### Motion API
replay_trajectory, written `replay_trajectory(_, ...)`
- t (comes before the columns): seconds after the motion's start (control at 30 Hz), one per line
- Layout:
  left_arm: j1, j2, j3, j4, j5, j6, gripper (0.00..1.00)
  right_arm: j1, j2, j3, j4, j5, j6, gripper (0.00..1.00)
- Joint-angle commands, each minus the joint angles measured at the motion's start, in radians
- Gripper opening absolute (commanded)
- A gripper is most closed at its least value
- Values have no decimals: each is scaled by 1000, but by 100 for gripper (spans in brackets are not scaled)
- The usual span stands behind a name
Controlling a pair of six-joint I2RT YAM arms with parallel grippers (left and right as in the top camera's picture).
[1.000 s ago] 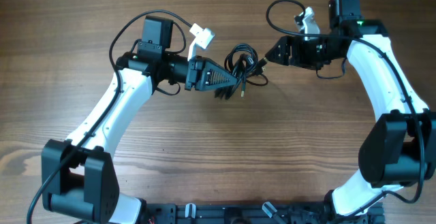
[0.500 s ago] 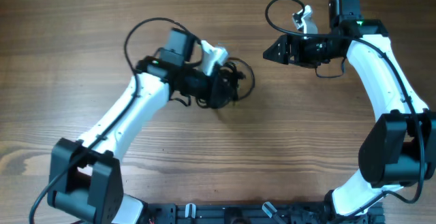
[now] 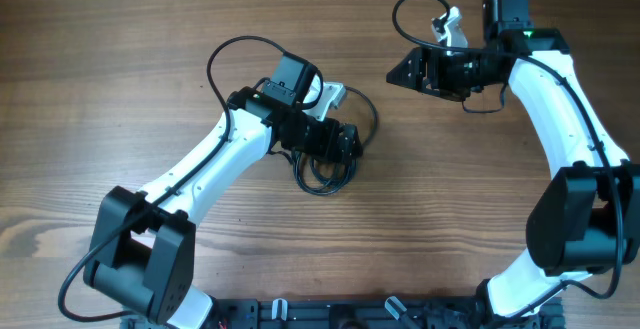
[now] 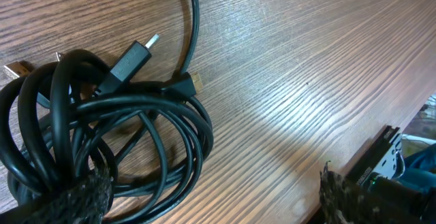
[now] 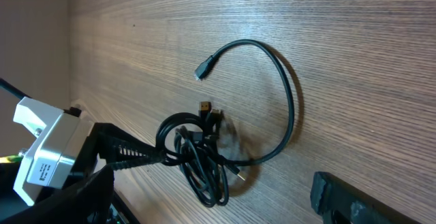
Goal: Untangle cables
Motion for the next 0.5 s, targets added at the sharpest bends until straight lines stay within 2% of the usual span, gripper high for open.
replay_trajectory(0.0,34,-28,3,15,4,-44,100,38,15,18,8,51,35,95)
replay_trajectory(0.13,88,-119,29,14,140,-52,100,84,15,21,12,93,49,94)
replay_trajectory(0.23,145,-184,29,11,139,-121,100,113,15,21,8,94,46,93)
replay_trajectory(0.37,291,-194,24,-58,-24,-213,100,185,14,21,-25,130,40,94)
replay_trajectory(0.47,412,-183,-32,-54,-51,-288,100,274,15,21,-47,174,55,87)
